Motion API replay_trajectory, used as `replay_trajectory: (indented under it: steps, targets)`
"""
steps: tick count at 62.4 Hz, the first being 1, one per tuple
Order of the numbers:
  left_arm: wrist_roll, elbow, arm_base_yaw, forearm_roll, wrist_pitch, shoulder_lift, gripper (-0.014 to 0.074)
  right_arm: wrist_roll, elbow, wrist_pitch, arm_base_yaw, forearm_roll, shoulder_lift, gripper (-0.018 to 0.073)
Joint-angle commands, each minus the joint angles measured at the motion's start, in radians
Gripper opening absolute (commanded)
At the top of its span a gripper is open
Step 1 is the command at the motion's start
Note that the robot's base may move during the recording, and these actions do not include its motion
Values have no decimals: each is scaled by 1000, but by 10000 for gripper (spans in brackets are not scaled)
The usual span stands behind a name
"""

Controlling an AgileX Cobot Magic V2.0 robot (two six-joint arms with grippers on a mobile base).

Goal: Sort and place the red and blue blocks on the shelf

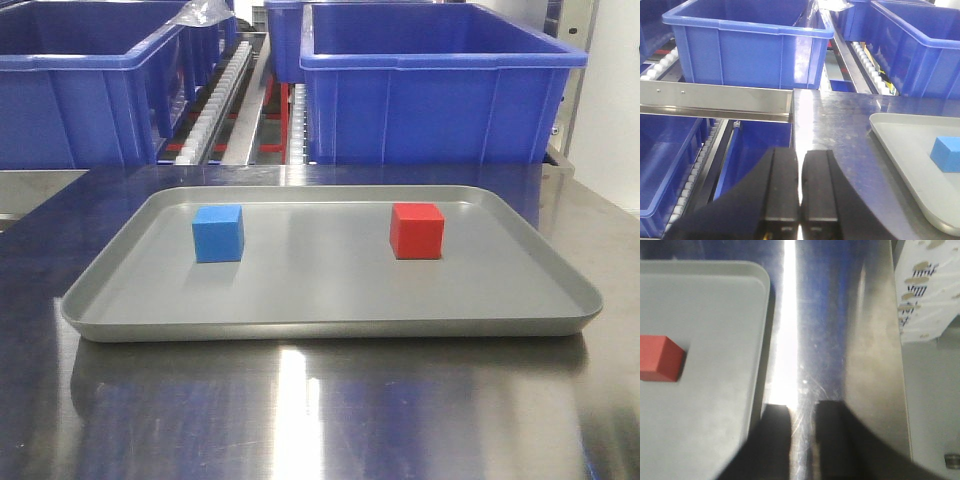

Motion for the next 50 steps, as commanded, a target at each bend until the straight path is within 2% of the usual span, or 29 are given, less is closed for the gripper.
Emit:
replay_trajectory:
  steps: [1,7,19,50]
  targets:
    - [1,30,-1,2,-93,-19,125,-2,-47,-36,-2,1,-6,456]
    - [1,30,-1,2,-93,-19,125,-2,-58,-14,-1,17,-2,517]
    - [1,30,-1,2,-93,-19,125,-2,-139,78,26,58,24,517]
    - [1,30,-1,2,-93,-19,125,-2,-391,181,197,82,264,517]
